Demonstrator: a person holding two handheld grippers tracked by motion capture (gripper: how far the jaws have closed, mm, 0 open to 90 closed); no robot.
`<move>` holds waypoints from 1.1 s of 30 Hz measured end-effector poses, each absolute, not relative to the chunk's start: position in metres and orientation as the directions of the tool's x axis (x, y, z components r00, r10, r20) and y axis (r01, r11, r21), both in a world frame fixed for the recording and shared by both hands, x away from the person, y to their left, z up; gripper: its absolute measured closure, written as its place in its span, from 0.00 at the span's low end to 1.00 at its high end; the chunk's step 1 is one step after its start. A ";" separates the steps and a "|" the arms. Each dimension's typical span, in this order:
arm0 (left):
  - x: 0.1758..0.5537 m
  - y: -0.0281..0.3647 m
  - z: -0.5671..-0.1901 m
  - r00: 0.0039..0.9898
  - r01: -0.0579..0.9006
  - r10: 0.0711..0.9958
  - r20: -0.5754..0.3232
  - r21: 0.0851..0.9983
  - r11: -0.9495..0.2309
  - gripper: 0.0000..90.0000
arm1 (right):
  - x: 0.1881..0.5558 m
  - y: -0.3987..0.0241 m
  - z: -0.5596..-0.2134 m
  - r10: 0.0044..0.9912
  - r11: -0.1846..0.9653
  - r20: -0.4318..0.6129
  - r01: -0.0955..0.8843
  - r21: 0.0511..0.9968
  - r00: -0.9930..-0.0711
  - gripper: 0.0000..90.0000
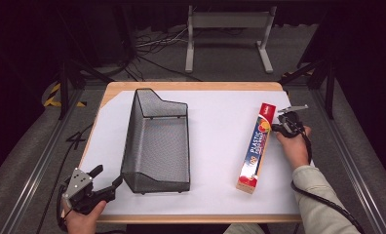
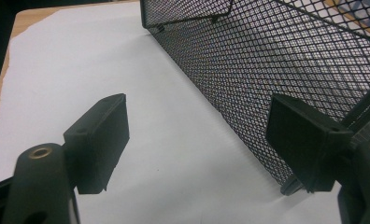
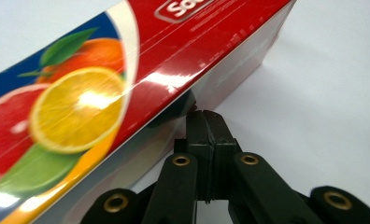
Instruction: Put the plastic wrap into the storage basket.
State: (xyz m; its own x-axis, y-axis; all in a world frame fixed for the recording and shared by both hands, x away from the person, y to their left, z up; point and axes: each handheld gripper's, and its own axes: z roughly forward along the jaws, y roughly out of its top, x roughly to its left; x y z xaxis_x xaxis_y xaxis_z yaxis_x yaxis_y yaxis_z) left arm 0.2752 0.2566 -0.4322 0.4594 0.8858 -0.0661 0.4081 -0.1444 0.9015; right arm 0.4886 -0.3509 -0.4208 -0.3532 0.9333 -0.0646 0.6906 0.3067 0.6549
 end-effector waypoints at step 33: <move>0.292 0.248 -0.432 0.481 0.411 0.875 -0.055 0.896 -0.170 0.25 | 0.411 -0.265 -0.337 0.709 0.507 -0.062 0.445 0.738 -0.703 1.00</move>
